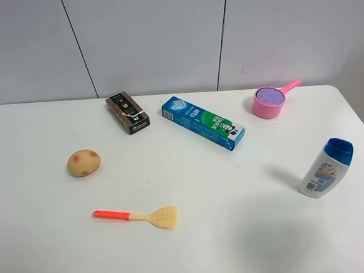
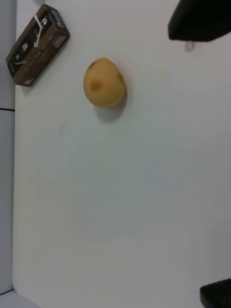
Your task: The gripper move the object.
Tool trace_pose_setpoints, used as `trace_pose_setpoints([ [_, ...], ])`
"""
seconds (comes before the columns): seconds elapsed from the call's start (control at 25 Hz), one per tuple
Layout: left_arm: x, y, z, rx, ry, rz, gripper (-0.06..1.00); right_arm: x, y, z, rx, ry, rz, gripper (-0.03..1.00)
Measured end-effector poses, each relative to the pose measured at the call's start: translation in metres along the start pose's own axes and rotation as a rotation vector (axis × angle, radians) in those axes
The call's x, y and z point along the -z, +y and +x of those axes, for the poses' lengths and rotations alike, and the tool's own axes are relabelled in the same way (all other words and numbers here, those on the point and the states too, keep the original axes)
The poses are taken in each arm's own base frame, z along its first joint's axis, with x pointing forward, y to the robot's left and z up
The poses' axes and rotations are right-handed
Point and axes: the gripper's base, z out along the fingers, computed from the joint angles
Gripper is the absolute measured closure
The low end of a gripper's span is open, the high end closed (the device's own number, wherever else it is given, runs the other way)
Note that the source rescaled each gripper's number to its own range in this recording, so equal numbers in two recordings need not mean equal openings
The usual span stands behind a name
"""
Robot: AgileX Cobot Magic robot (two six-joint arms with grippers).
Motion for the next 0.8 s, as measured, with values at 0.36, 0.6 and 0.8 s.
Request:
trace_pose_setpoints([
  [0.36,0.0,0.0,0.0,0.0,0.0,0.0,-0.06,0.016,-0.001,0.011,-0.078,-0.125,0.111,0.03],
  [0.6,0.0,0.0,0.0,0.0,0.0,0.0,-0.06,0.02,0.0,0.014,-0.098,-0.154,0.146,0.03],
  [0.8,0.0,0.0,0.0,0.0,0.0,0.0,-0.06,0.02,-0.001,0.014,-0.095,-0.153,0.153,0.03],
])
